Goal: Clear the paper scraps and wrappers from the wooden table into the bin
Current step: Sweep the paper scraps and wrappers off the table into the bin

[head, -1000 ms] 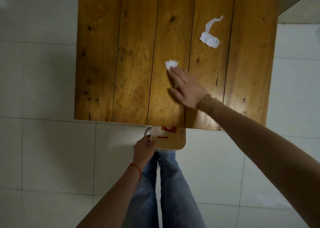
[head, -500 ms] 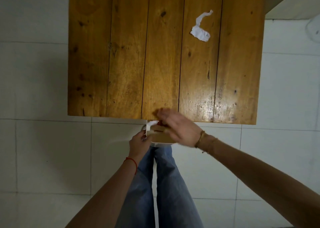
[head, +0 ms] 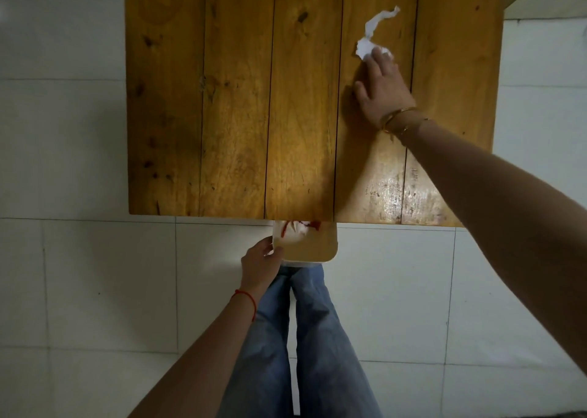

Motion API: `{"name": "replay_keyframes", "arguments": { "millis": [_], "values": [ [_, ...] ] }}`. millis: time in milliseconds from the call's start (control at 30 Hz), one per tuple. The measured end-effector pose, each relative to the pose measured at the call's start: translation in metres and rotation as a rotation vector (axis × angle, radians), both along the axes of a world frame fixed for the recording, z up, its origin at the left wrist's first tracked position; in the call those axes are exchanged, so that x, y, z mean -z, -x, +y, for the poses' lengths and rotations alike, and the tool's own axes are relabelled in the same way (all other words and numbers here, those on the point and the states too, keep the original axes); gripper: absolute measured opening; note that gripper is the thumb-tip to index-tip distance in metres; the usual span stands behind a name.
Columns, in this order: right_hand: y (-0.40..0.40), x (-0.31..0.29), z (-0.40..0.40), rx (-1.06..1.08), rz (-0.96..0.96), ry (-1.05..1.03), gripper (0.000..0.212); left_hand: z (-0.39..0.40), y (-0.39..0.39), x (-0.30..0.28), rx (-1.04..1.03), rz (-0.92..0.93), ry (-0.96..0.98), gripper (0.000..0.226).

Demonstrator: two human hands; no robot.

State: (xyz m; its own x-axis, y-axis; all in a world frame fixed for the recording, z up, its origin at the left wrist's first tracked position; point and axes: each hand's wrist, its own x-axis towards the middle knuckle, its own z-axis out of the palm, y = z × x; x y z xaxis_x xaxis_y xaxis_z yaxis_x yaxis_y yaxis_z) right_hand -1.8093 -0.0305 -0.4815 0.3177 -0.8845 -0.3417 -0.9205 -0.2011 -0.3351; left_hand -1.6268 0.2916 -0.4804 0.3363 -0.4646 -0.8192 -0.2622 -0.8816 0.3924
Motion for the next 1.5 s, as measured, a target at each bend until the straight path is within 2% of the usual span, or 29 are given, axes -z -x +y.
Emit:
{"name": "replay_keyframes", "arguments": {
  "millis": [133,267,400,600,833,1100,1500],
  "values": [
    [-0.011,-0.008,0.048,-0.13,-0.01,0.026,0.059,-0.002,0.0,0.0,0.001,0.003,0.016,0.022],
    [-0.015,-0.015,0.135,-0.267,-0.086,-0.025,0.055,-0.001,0.0,-0.003,0.007,0.019,0.039,0.016],
    [-0.011,-0.016,0.218,-0.377,-0.109,-0.074,0.052,0.003,-0.001,-0.004,-0.003,0.027,0.038,0.021],
    [-0.009,-0.024,0.297,-0.463,-0.172,-0.096,0.043,0.022,-0.001,-0.014,-0.017,0.027,0.039,0.019],
    [-0.012,-0.058,0.341,-0.128,-0.163,-0.081,0.043,0.054,-0.002,-0.047,0.106,-0.017,0.076,0.023],
    [0.008,-0.131,0.389,0.235,-0.184,-0.011,0.046,0.077,-0.009,-0.121,0.255,-0.008,0.17,0.018],
    [0.061,-0.225,0.444,0.573,-0.183,0.054,0.046,0.068,0.036,-0.204,0.395,0.001,0.278,0.025]
  ]
}}
